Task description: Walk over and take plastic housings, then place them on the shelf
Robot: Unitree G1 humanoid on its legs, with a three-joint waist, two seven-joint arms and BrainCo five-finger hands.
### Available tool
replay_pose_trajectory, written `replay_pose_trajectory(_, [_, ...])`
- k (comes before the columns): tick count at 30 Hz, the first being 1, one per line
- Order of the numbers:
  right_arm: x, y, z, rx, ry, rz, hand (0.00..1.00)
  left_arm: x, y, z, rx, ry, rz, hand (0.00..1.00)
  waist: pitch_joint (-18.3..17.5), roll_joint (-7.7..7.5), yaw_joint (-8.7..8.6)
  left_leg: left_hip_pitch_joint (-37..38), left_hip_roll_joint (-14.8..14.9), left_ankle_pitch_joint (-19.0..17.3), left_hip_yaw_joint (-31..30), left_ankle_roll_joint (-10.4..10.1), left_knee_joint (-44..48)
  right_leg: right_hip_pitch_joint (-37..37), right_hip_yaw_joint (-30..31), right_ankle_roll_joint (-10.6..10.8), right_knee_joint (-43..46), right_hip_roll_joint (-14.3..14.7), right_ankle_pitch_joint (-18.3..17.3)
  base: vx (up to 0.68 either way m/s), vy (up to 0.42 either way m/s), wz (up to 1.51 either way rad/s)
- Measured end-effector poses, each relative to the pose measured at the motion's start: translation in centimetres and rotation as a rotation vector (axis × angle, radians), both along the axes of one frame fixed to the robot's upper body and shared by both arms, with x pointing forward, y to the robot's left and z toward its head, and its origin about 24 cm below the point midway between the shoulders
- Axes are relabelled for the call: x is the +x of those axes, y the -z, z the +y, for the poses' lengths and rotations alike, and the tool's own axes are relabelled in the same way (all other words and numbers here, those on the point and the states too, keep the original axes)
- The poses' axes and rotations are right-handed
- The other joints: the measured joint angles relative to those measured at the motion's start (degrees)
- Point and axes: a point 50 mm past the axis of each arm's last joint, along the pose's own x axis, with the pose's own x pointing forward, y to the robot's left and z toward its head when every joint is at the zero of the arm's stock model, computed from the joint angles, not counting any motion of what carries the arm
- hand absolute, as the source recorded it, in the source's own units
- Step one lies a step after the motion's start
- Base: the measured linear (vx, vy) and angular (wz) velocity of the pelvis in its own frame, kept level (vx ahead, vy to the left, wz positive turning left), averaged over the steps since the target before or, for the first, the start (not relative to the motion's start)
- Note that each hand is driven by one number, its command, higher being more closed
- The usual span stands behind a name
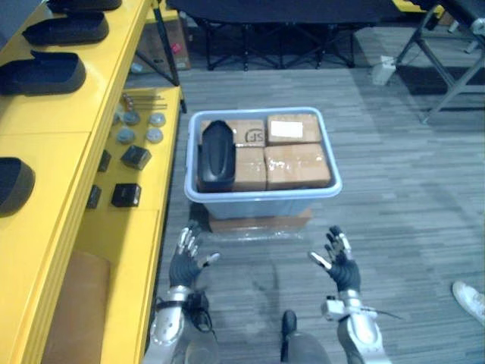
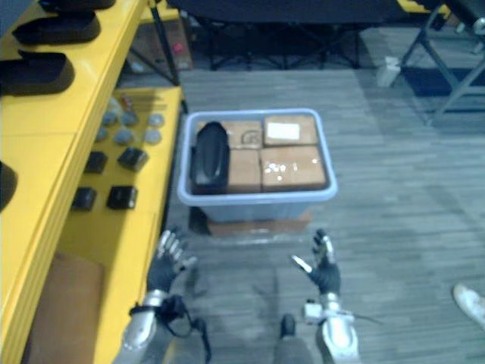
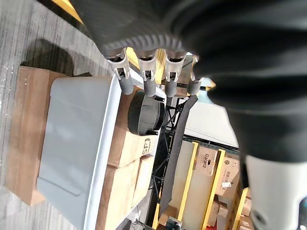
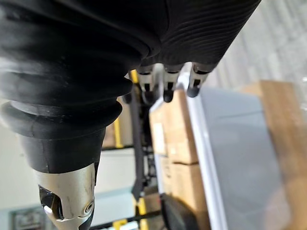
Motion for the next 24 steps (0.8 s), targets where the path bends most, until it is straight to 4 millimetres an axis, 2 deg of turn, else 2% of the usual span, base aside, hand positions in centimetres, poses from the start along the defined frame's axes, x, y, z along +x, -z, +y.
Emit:
replay_pose_trajectory(3, [4.0,-2.7,0.1,-0.014,0.055,-0.095,0.00,0.7,-0.3,-0.9,0.011,0.045,-0.018,0.00,1.18,0.07,1.52,-2.59,-0.74,-0.05,-1.57,0.15,1.51,-1.14,-0.05,0.37,-0.90,-0.43,1.84,-0.06,-0.013,0.04])
replay_pose_trajectory(4, [4.8,-3.4,-0.1,-0.015,0.081,-0.115,0.00,0.8,-0.2,-1.1,0.016,0.056,-0.016,0.00,1.65,0.13,1.89,-3.04,-0.86,-0.01,-2.02,0.21,1.91,-1.16,-0.24,0.44,-0.95,-0.49,2.10,-0.06,-0.039,0.16])
replay_pose_trajectory(6, [7.6,-6.9,-1.3,0.009,0.198,-0.225,0.00,1.1,0.7,-1.9,0.064,0.103,0.027,0.00,4.00,0.23,3.76,-3.72,-1.49,0.03,-3.59,0.29,2.69,-1.16,-0.49,0.55,-0.63,-0.82,2.48,-0.07,-0.018,0.15])
replay_pose_trajectory(7, [8.3,-7.8,-1.7,0.012,0.226,-0.252,0.00,1.2,1.1,-1.9,0.084,0.109,0.038,0.00,4.61,0.29,3.94,-4.02,-1.72,0.00,-4.49,0.33,3.03,-1.22,-0.60,0.56,-0.39,-0.89,2.48,-0.09,0.004,0.22])
replay_pose_trajectory(9, [10.9,-12.3,-4.1,-0.006,0.334,-0.352,0.00,1.3,2.1,-1.7,0.159,0.121,0.071,0.00,7.04,0.46,4.33,-6.91,-2.60,0.19,-6.47,0.67,4.44,-3.08,-1.94,0.64,1.12,-1.61,2.52,-0.11,0.015,0.30])
replay_pose_trajectory(10, [11.5,-13.4,-4.8,-0.006,0.357,-0.369,0.00,1.3,2.3,-1.6,0.175,0.124,0.079,0.00,7.89,0.67,4.60,-7.55,-2.75,0.21,-6.70,0.70,5.00,-3.46,-1.98,0.68,1.59,-1.73,2.53,-0.14,0.031,0.22])
replay_pose_trajectory(11, [12.6,-15.2,-6.5,-0.019,0.411,-0.381,0.00,1.4,3.1,-1.6,0.196,0.130,0.112,0.00,8.75,1.34,5.39,-9.37,-3.10,0.15,-7.28,0.84,6.13,-4.74,-2.16,0.83,2.35,-1.96,2.61,-0.11,0.028,0.14])
replay_pose_trajectory(14, [14.1,-17.7,-9.7,-0.018,0.516,-0.355,0.00,0.9,5.7,-1.1,0.255,0.134,0.222,0.00,9.74,2.79,7.59,-12.88,-3.46,0.28,-8.64,1.10,7.85,-7.09,-3.31,0.94,3.50,-2.19,2.68,-0.09,0.005,0.20])
replay_pose_trajectory(15, [14.3,-18.0,-10.2,-0.005,0.530,-0.347,0.00,0.8,6.1,-1.0,0.263,0.134,0.240,0.00,9.98,3.18,7.87,-13.37,-3.61,0.41,-9.15,1.27,7.89,-7.24,-3.68,0.94,3.52,-2.23,2.68,-0.07,-0.023,0.20])
replay_pose_trajectory(17, [14.9,-19.7,-11.9,-0.003,0.556,-0.328,0.00,0.3,7.1,-0.9,0.277,0.125,0.273,0.00,10.67,4.38,9.67,-14.81,-4.16,0.95,-9.37,1.62,7.76,-9.07,-3.99,0.96,4.12,-2.85,2.67,-0.05,-0.019,0.13])
replay_pose_trajectory(21, [15.5,-22.1,-13.6,-0.059,0.536,-0.279,0.00,0.1,7.6,-1.4,0.278,0.139,0.274,0.00,11.63,6.30,10.38,-18.03,-5.17,2.00,-10.85,1.98,7.81,-11.28,-5.97,1.10,4.97,-3.78,2.76,-0.02,-0.013,0.23])
replay_pose_trajectory(24, [15.6,-24.2,-14.7,-0.125,0.547,-0.243,0.00,0.1,7.5,-1.6,0.257,0.126,0.253,0.00,12.46,8.24,11.76,-19.06,-5.62,2.38,-11.20,2.12,7.66,-12.42,-6.73,1.11,5.54,-4.21,2.77,0.00,0.011,0.06])
